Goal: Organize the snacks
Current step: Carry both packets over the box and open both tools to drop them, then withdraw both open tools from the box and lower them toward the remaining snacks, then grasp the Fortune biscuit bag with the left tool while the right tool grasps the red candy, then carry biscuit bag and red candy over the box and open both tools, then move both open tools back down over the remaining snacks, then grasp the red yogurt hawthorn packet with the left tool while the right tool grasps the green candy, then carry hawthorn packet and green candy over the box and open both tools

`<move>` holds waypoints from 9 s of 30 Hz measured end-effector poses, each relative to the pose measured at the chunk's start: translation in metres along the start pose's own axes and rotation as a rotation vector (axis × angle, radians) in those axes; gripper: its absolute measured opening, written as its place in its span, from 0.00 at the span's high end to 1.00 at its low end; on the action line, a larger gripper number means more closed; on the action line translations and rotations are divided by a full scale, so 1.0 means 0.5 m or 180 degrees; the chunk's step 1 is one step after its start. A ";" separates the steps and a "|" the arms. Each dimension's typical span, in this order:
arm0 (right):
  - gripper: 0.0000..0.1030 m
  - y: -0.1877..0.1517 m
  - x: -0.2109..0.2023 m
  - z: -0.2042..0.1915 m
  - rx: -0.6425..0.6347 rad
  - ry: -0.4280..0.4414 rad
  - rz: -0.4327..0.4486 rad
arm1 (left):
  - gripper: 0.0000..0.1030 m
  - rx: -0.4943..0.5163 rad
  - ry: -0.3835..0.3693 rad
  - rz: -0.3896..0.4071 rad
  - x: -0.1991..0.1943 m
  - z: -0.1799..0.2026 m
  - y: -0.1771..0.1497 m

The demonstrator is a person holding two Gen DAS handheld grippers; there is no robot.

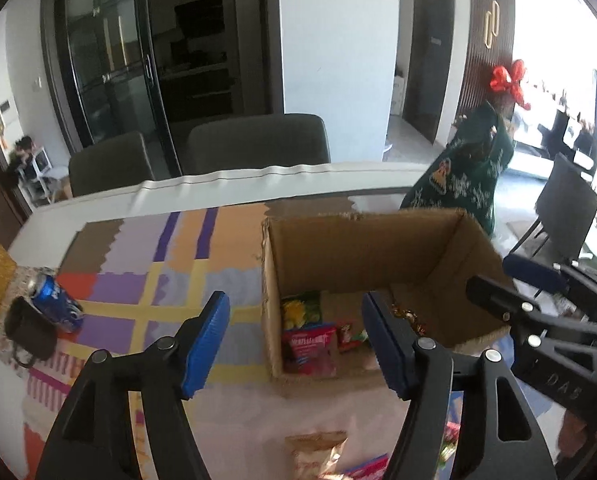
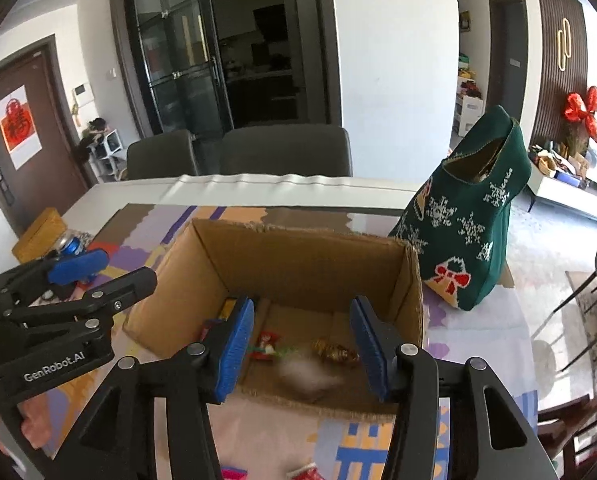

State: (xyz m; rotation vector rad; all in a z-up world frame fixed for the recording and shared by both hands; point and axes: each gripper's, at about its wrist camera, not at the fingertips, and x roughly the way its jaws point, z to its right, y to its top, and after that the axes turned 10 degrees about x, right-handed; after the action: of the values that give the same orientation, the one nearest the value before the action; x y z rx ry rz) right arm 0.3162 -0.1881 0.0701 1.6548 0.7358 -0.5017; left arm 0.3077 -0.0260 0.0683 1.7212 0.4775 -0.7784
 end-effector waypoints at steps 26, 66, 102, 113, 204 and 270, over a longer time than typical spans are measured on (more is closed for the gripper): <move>0.50 -0.132 -0.037 -0.037 -0.0520 -0.0067 -0.0878 | 0.27 0.0276 -0.0300 -0.0549 -0.040 0.041 -0.155; 0.62 -0.295 0.146 0.058 -0.0410 -0.0496 -0.1804 | 0.40 -0.0133 -0.0740 -0.1542 0.177 0.050 -0.281; 0.78 -0.191 -0.027 -0.021 -0.0426 -0.0103 -0.0761 | 0.61 0.0078 -0.0578 -0.0456 -0.028 0.064 -0.159; 0.78 -0.134 -0.094 -0.022 -0.0282 0.0051 -0.0411 | 0.61 0.0036 -0.0520 -0.0112 -0.089 0.045 -0.102; 0.59 -0.340 -0.013 0.053 -0.1070 0.0465 -0.0919 | 0.22 0.0139 -0.0512 -0.0966 0.044 0.183 -0.318; 0.77 -0.277 -0.050 -0.006 -0.0527 0.0487 -0.0426 | 0.59 -0.0184 -0.0570 -0.0254 -0.053 0.095 -0.248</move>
State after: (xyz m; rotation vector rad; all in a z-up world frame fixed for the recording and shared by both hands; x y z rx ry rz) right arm 0.2009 -0.1758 -0.0095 1.5069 0.9799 -0.3995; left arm 0.1942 -0.0338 -0.0053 1.5702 0.4437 -0.9578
